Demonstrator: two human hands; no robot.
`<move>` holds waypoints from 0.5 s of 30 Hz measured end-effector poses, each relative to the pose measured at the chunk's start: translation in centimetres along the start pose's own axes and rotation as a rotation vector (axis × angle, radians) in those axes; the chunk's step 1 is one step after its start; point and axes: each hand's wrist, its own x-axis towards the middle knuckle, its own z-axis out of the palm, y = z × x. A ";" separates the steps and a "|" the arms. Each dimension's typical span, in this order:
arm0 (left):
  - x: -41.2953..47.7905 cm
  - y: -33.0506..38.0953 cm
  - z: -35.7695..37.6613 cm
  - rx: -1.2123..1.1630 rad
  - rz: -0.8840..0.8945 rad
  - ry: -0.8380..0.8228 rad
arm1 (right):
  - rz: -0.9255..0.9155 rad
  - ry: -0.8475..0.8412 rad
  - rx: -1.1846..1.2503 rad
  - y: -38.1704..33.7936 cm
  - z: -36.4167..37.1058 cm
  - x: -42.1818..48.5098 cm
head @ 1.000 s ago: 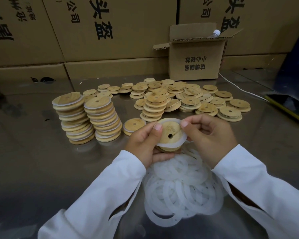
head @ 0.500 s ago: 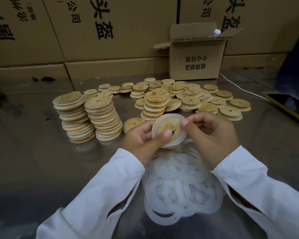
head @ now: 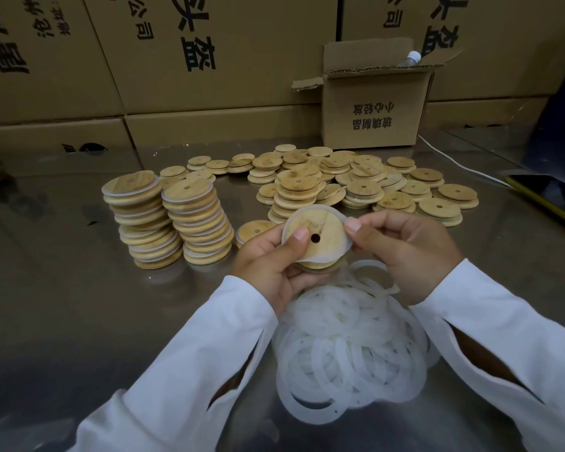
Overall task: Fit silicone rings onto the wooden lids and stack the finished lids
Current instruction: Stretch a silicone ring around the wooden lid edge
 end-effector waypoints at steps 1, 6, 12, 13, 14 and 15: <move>0.0 0.0 0.0 -0.032 -0.012 -0.004 | -0.014 -0.008 -0.003 -0.1 0.0 -0.1; 0.0 0.1 0.2 -0.073 -0.001 0.013 | -0.057 -0.030 -0.061 -0.4 0.0 -0.3; 0.1 0.1 0.1 -0.024 0.050 0.054 | 0.001 -0.038 -0.136 0.1 -0.1 0.0; 0.1 0.0 0.0 -0.018 0.052 0.060 | -0.008 -0.038 -0.141 0.1 0.0 0.0; 0.1 0.1 -0.1 -0.010 0.055 0.067 | -0.025 -0.040 -0.145 0.2 0.1 0.0; 0.1 0.1 -0.2 -0.001 0.058 0.075 | -0.050 -0.041 -0.155 0.2 0.2 -0.1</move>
